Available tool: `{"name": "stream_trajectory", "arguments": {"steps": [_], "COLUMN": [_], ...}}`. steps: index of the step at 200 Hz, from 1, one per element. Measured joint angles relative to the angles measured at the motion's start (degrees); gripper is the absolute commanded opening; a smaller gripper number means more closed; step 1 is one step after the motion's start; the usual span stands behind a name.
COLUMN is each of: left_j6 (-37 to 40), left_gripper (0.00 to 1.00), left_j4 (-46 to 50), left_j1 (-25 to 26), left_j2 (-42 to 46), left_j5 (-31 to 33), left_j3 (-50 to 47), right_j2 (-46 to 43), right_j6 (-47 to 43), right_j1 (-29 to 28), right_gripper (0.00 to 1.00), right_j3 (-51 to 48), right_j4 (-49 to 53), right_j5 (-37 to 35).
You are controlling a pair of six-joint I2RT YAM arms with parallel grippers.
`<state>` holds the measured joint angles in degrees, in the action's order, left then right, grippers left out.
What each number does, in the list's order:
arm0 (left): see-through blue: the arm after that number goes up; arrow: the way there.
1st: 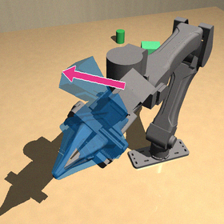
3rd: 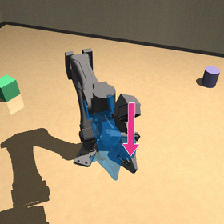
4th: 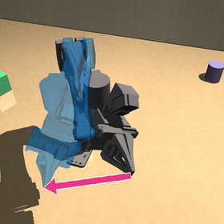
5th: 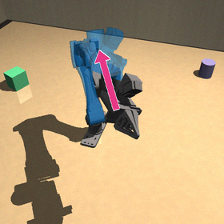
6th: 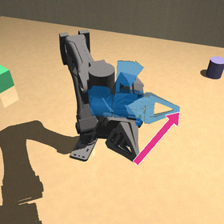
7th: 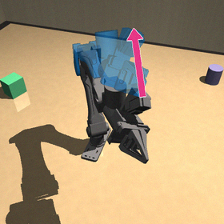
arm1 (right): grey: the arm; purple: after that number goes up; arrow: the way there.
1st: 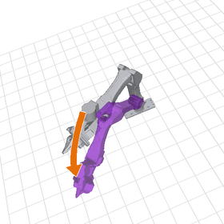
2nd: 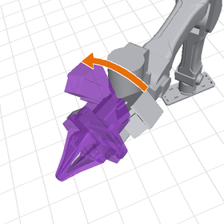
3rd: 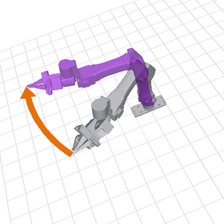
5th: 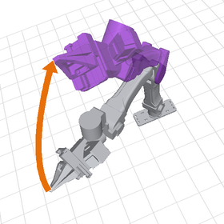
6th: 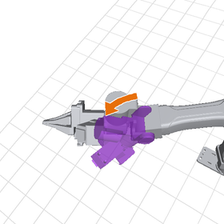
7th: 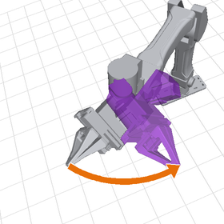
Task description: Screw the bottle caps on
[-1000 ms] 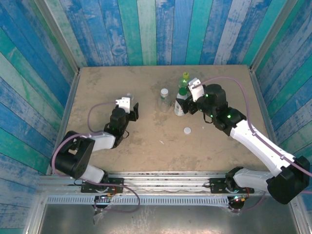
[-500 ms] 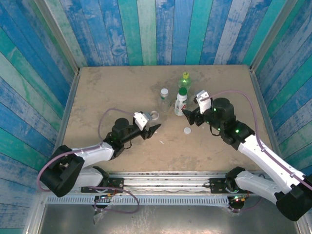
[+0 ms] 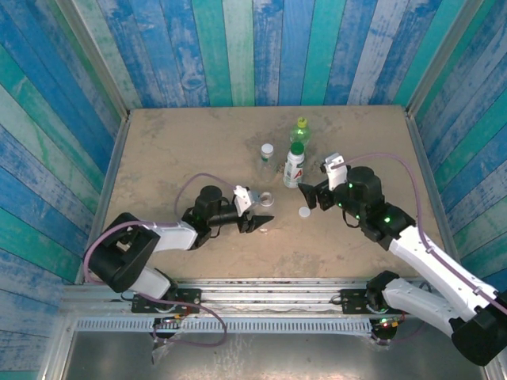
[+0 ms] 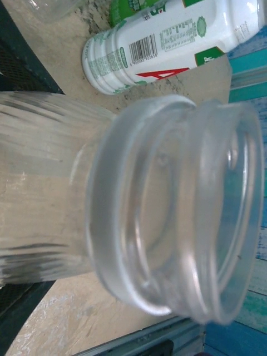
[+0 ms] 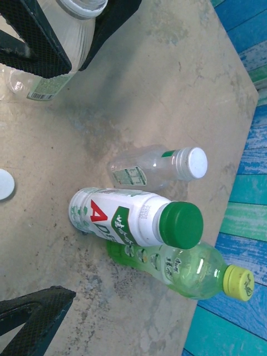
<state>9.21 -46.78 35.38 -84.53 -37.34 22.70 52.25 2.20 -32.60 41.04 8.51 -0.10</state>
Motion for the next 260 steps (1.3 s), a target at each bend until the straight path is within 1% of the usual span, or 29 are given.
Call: {"name": "stream_trajectory", "arguments": {"steps": [23, 33, 41, 52, 88, 146, 156, 164, 182, 202, 225, 244, 260], "left_j6": [-0.26, -0.61, -0.96, -1.44, -3.02, -5.42, -5.68, -6.03, -6.21, -6.19, -6.21, -6.14, -5.99], "left_gripper": [0.73, 0.81, 0.86, 0.87, 0.89, 0.81, 0.78, 0.75, 0.72, 0.65, 0.64, 0.57, 0.56], "left_j4": [-2.23, -3.54, -4.39, -5.84, -9.66, -15.69, -16.46, -16.79, -17.18, -17.20, -17.49, -17.86, -18.01], "left_j1": [0.00, 0.00, 0.00, 0.00, 0.00, 0.07, 0.22, 0.35, 0.55, 0.66, 0.85, 0.92, 0.96], "left_j2": [-0.59, -0.59, -0.59, -0.59, -0.57, -0.57, -0.57, -0.59, -0.59, -0.70, -1.31, -1.90, -2.21], "left_j5": [-0.28, -0.20, 0.20, 0.85, 3.54, 8.83, 9.20, 9.38, 9.40, 9.14, 8.81, 8.57, 8.11], "left_j3": [-0.35, -0.79, -1.09, -1.62, -3.74, -6.82, -6.82, -6.82, -6.80, -6.71, -6.38, -6.01, -5.84], "right_j2": [-1.38, -1.55, -1.55, -1.42, -0.02, 0.76, 1.03, 1.25, 1.60, 1.92, 2.12, 2.12, 2.12], "right_j6": [0.26, 0.26, 0.24, 0.26, 0.26, 0.33, 0.37, 0.37, 0.37, 0.37, 0.37, 0.35, 0.37], "right_j1": [0.00, 0.00, 0.00, 0.00, 0.00, 0.00, 0.00, 0.00, 0.00, 0.00, 0.00, 0.00, 0.00], "right_gripper": [1.00, 1.00, 1.00, 1.00, 1.00, 1.00, 1.00, 1.00, 1.00, 1.00, 1.00, 1.00, 1.00], "right_j3": [-0.83, -0.81, -0.83, -0.81, -0.83, -0.81, -0.81, -0.81, -0.81, -0.81, -0.81, -0.81, -0.81], "right_j4": [-0.09, -0.37, -0.50, -0.50, -0.52, -0.52, -0.52, -0.52, -0.52, -0.52, -0.52, -0.52, -0.50], "right_j5": [-0.33, -0.52, -0.59, -0.81, -1.18, -1.01, -0.83, -0.59, 0.11, 0.35, 0.37, 0.35, 0.31]}}
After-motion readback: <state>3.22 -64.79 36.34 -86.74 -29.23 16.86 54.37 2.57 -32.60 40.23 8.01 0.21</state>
